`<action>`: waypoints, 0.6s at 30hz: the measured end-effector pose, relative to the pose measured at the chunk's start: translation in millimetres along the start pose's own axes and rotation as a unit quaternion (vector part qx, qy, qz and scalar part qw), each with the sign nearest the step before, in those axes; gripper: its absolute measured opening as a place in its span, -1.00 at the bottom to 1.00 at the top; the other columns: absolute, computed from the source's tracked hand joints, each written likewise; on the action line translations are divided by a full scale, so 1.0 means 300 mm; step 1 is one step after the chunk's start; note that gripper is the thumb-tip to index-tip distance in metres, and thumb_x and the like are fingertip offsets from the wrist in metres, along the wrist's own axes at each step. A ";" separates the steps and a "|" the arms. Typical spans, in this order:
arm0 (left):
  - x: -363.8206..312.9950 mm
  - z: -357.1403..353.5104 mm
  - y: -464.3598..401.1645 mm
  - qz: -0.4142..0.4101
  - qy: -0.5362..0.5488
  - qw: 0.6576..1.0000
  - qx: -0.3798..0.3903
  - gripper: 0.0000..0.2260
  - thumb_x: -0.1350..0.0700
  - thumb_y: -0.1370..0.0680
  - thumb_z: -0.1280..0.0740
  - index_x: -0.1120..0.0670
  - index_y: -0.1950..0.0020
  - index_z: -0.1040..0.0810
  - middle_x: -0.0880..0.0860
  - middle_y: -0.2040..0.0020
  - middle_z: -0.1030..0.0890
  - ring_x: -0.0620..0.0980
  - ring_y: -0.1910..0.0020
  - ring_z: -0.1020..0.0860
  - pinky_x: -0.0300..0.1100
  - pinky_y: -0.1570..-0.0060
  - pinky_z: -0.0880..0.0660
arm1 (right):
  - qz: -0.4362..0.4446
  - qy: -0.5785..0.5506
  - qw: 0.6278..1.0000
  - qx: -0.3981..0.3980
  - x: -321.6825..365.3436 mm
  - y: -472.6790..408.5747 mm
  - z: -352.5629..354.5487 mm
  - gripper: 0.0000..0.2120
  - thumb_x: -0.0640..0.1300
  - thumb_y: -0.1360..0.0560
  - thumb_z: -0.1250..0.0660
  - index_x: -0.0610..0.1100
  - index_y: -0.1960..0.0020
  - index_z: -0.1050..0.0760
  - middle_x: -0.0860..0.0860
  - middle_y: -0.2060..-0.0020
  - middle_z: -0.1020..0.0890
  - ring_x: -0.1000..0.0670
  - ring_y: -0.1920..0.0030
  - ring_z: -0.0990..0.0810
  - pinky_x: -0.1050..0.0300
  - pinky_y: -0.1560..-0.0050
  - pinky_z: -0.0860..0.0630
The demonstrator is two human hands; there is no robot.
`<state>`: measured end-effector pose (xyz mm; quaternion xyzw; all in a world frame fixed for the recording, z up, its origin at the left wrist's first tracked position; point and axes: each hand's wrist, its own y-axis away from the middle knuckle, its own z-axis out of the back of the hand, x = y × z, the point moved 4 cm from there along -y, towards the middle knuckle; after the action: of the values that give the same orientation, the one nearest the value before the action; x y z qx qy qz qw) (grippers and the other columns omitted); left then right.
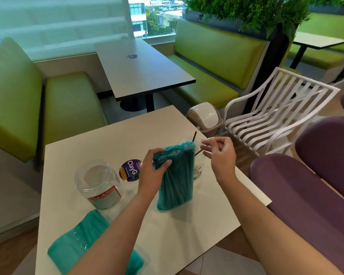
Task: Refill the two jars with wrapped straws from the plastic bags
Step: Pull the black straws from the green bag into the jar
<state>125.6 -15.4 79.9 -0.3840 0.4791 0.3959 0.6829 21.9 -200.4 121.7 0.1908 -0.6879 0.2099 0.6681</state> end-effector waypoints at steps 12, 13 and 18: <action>-0.003 0.038 -0.017 0.027 -0.033 0.998 -0.053 -0.70 0.08 -0.51 -0.44 -0.22 -0.11 -0.43 -0.11 -0.15 -0.53 -0.07 -0.13 -0.52 -0.04 -0.07 -0.56 | 0.030 0.036 0.994 -0.102 0.011 -0.027 0.059 -0.97 -0.15 -0.64 -0.20 -0.05 -0.01 -0.36 -0.04 0.02 -0.67 0.00 0.12 -0.69 0.00 0.07 -0.66; -0.003 0.043 -0.017 0.027 -0.041 0.997 -0.057 -0.70 0.07 -0.51 -0.44 -0.22 -0.11 -0.43 -0.11 -0.15 -0.53 -0.07 -0.13 -0.52 -0.04 -0.06 -0.55 | 0.034 0.037 0.993 -0.109 0.013 -0.026 0.062 -0.95 -0.15 -0.64 -0.19 -0.04 0.00 -0.36 -0.04 0.02 -0.67 0.00 0.12 -0.69 -0.01 0.08 -0.66; -0.015 0.070 -0.010 0.044 -0.074 0.993 -0.077 -0.72 0.06 -0.53 -0.42 -0.11 -0.19 -0.44 -0.06 -0.20 -0.53 -0.06 -0.15 -0.50 -0.55 0.17 -0.34 | 0.049 0.031 0.991 -0.121 0.045 -0.041 0.083 -0.87 -0.13 -0.63 -0.21 0.05 0.06 -0.35 -0.02 0.06 -0.66 -0.01 0.13 -0.69 -0.03 0.08 -0.65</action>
<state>134.6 1.8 89.9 -0.3836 0.4115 0.4887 0.6668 7.2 -224.2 135.2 0.0680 -0.6955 0.1637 0.6963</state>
